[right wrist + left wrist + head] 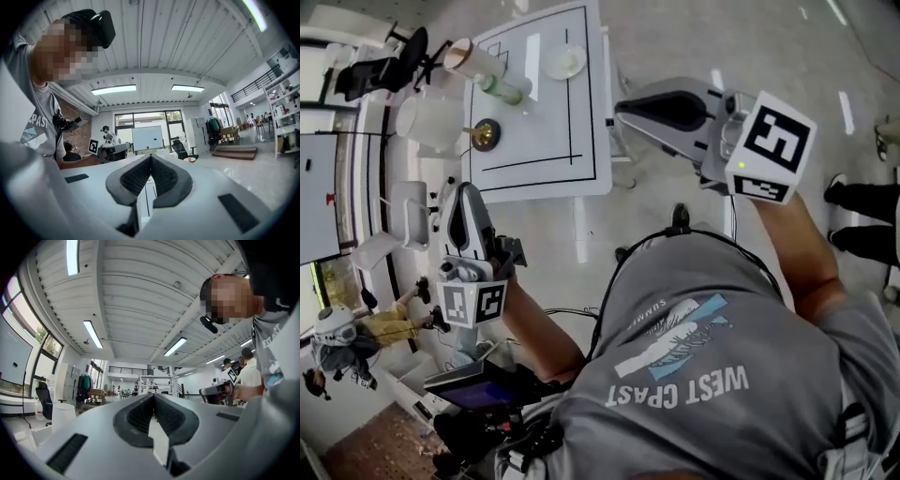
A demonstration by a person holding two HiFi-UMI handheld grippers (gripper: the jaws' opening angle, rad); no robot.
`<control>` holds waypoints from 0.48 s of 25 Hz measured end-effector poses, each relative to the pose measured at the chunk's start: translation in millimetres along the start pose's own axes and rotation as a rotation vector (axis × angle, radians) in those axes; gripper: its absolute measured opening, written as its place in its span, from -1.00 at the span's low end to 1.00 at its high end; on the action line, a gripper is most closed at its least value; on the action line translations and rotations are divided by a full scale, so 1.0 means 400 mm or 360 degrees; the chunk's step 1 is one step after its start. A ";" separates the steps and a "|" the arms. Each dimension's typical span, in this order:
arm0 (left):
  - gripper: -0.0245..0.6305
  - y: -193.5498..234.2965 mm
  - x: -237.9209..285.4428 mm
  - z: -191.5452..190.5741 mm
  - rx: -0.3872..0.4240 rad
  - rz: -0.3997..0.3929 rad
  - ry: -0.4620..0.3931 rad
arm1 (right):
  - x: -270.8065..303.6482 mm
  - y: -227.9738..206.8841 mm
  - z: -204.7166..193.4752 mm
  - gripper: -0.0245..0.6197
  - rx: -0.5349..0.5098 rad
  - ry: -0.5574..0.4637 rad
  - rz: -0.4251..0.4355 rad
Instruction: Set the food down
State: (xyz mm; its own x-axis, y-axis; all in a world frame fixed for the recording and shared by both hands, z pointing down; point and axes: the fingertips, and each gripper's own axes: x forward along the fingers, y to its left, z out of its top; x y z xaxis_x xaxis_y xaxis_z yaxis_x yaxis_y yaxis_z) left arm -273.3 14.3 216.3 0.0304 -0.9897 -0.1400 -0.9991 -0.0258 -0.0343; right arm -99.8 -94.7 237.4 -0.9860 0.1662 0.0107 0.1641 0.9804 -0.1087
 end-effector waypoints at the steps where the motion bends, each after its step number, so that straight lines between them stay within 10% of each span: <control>1: -0.90 0.003 -0.016 0.005 0.0002 -0.0003 -0.0003 | 0.005 0.016 0.009 -0.90 -0.0012 -0.0006 -0.0007; 12: -0.90 0.109 -0.295 0.056 0.0016 -0.0120 -0.0014 | 0.185 0.276 0.010 -0.90 -0.0095 0.0039 -0.0125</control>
State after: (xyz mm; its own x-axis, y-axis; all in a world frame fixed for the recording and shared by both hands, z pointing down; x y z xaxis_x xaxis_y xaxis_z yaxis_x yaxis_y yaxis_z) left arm -319.9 133.1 209.1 0.1059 -0.9837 -0.1451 -0.9936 -0.0988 -0.0548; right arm -154.7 25.3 222.3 -0.9951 0.0901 0.0415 0.0881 0.9950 -0.0471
